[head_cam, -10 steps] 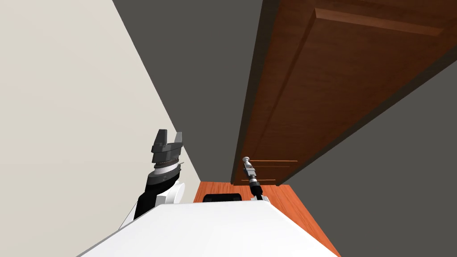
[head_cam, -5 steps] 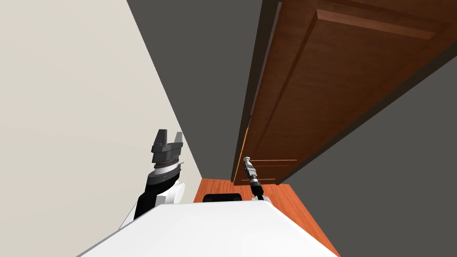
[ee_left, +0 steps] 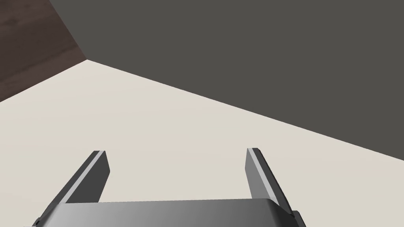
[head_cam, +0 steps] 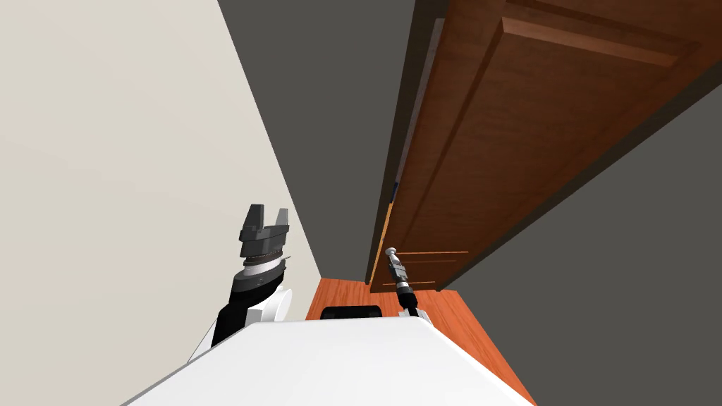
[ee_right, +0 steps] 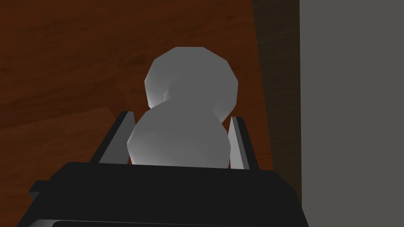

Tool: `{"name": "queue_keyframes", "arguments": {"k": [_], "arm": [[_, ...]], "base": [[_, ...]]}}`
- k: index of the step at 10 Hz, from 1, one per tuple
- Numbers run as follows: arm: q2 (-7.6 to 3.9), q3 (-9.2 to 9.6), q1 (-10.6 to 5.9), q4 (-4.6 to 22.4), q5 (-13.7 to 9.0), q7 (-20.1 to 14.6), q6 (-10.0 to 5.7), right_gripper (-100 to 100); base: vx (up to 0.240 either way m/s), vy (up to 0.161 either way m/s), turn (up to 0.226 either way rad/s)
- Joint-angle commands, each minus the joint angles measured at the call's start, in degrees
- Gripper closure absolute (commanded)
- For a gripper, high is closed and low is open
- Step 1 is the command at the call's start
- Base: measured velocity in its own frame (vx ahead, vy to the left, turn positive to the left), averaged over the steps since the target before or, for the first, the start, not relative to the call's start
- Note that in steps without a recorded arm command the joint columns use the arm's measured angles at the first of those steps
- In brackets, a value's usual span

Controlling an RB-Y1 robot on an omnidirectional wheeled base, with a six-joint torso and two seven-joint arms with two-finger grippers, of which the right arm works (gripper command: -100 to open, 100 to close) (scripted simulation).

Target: Pull the door open

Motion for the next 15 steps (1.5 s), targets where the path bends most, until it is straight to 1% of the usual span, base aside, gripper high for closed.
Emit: {"name": "queue_keyframes", "arguments": {"k": [1, 3, 4, 6, 7, 8, 9, 10, 11, 12, 13, 14, 15], "arm": [[-0.45, -0.29, -0.23, 0.4, -0.6, -1.9, -0.32, 100], [-1.06, -0.07, -0.43, 0.8, -2.0, -5.4, -0.39, 100], [-1.06, -0.07, -0.43, 0.8, -2.0, -6.2, -0.39, 100], [-1.67, 0.14, -0.63, 1.2, -3.5, -9.8, -0.46, 100], [-1.67, 0.14, -0.63, 1.2, -3.5, -10.6, -0.46, 100], [-1.97, 0.26, -0.73, 1.4, -4.3, -12.6, -0.50, 100], [-1.97, 0.26, -0.73, 1.4, -4.3, -12.9, -0.50, 100], [-2.28, 0.39, -0.85, 1.7, -5.1, -15.2, -0.55, 100], [-2.59, 0.51, -0.96, 1.9, -6.0, -16.6, -0.59, 100], [-2.59, 0.51, -0.96, 1.9, -6.0, -17.5, -0.59, 100], [-2.90, 0.64, -1.08, 2.2, -6.8, -19.5, -0.63, 100], [-2.90, 0.64, -1.08, 2.2, -6.8, -19.9, -0.63, 100], [-3.21, 0.77, -1.20, 2.4, -7.6, -22.1, -0.67, 100]], "base": [[-0.059, -0.002, 0.019], [-0.070, -0.001, 0.054], [-0.062, -0.012, 0.025], [-0.068, -0.004, 0.056], [-0.055, -0.007, 0.020], [-0.057, -0.002, 0.046], [-0.046, -0.008, 0.021], [-0.048, -0.009, 0.055], [-0.070, -0.012, 0.093], [-0.056, -0.014, 0.034], [-0.066, -0.014, 0.057], [-0.048, -0.009, 0.028], [-0.048, -0.003, 0.050]]}}
